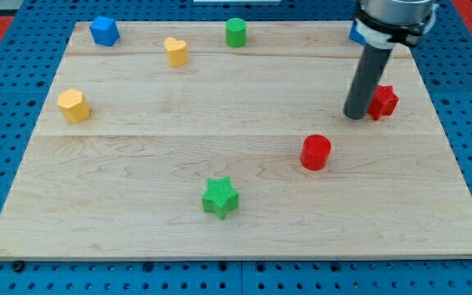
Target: Push yellow heart towards center left
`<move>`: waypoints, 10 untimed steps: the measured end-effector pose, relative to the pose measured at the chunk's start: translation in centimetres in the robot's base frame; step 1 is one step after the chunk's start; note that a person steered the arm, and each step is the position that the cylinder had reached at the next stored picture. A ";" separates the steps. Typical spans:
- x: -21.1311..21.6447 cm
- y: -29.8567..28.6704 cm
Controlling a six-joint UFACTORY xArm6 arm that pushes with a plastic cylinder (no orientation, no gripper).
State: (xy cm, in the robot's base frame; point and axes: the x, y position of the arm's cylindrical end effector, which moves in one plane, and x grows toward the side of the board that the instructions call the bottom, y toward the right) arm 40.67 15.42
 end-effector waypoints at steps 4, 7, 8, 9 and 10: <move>-12.5 -13.3; -14.8 -18.6; -15.1 -19.5; -16.1 -20.1; -16.5 -20.9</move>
State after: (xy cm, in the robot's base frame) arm 24.16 -5.43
